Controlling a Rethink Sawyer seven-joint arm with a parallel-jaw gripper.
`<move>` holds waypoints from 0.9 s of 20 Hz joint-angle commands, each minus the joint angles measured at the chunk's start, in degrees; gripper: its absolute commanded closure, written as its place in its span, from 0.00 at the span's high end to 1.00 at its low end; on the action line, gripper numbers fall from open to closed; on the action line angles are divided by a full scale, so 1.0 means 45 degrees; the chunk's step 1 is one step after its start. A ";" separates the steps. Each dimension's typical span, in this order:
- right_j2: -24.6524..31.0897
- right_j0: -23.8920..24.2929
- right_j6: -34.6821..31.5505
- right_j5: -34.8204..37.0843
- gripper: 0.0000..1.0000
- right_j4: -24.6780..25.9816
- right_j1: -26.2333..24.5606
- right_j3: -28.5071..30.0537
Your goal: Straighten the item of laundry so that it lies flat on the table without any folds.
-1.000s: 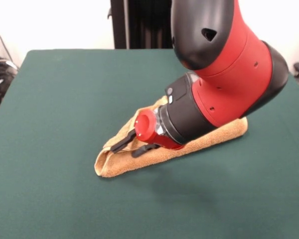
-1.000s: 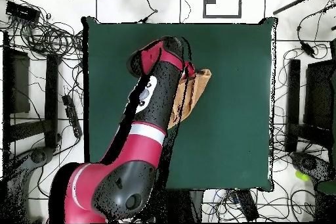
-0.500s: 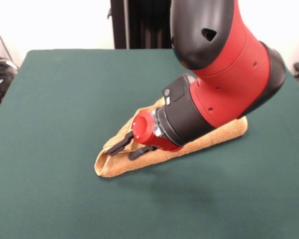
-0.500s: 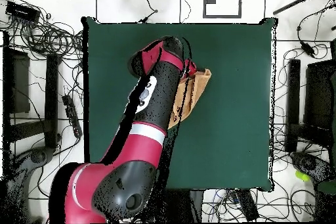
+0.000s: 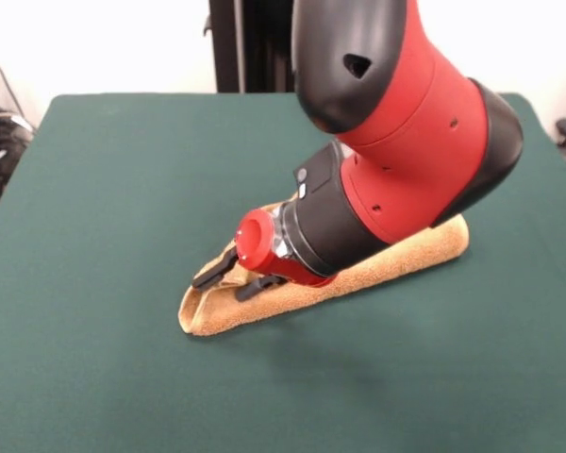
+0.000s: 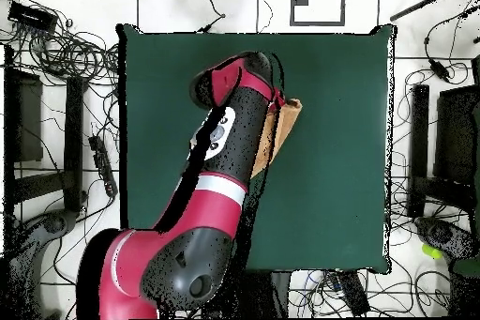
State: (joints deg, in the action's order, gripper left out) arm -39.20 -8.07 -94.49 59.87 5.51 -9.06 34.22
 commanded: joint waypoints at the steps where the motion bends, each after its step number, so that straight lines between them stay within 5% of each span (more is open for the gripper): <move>1: 0.1477 -0.0054 -0.3250 0.1283 1.00 -0.1010 -0.0699 0.0485; 2: 0.1462 -0.0055 -0.3660 0.1174 0.00 -0.1173 -0.0662 0.0628; 18: 0.1630 -0.0054 -0.2821 0.1169 0.00 -0.1342 -0.0582 0.0882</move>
State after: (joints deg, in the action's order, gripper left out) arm -39.20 -7.89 -94.49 60.11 3.40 -9.06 34.23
